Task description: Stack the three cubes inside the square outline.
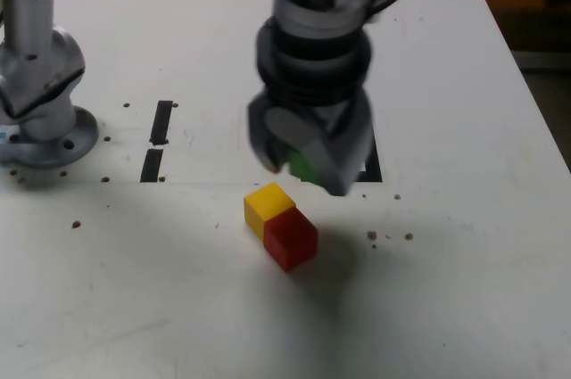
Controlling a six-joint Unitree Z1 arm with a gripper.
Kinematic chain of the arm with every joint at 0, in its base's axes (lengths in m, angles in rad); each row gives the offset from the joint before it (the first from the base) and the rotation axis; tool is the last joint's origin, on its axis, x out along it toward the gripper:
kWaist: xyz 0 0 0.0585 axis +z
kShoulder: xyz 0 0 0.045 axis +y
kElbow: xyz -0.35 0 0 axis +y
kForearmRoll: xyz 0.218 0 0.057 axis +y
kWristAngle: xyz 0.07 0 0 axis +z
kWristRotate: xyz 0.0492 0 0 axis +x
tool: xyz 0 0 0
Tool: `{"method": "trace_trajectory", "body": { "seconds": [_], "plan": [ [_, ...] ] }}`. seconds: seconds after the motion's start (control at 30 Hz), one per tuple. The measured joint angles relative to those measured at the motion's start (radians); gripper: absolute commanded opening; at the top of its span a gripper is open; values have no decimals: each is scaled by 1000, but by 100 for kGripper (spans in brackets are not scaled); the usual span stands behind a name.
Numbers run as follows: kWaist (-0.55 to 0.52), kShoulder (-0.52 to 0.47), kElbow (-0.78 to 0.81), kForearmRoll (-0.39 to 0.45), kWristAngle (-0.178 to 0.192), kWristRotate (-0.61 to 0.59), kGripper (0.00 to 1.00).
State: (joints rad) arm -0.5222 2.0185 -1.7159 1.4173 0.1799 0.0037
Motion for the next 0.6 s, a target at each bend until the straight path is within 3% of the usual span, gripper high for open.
{"method": "trace_trajectory", "body": {
  "seconds": [0.13,0.3,0.5,0.6],
  "plan": [
    [17,130,-135,113,11,85,10],
    [58,273,-295,118,11,118,10],
    [87,297,-477,110,15,135,10],
    [95,298,-455,108,17,138,10]
  ]
}}
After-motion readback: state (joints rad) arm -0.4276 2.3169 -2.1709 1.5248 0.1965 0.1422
